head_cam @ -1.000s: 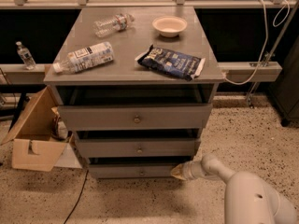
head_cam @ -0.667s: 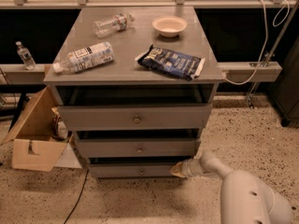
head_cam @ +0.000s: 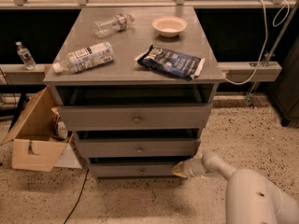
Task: Close bottom drawer
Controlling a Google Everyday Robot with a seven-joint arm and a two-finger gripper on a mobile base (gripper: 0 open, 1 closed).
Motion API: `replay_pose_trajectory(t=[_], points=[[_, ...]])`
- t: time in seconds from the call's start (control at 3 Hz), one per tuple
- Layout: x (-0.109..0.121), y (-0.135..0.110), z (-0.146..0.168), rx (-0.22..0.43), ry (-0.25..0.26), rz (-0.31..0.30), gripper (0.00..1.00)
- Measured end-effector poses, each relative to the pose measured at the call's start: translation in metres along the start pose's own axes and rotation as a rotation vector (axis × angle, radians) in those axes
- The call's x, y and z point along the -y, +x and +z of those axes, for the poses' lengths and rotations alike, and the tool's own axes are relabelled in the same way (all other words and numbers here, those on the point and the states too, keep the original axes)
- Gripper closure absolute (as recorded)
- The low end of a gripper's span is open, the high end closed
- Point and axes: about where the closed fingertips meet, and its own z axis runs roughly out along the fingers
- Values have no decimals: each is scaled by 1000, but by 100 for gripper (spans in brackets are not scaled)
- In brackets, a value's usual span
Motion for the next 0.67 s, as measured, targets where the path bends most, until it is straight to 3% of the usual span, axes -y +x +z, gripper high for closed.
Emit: replay_pose_trajectory(t=[0.67], points=[[-45,2,-78,34,-104,-46,100]])
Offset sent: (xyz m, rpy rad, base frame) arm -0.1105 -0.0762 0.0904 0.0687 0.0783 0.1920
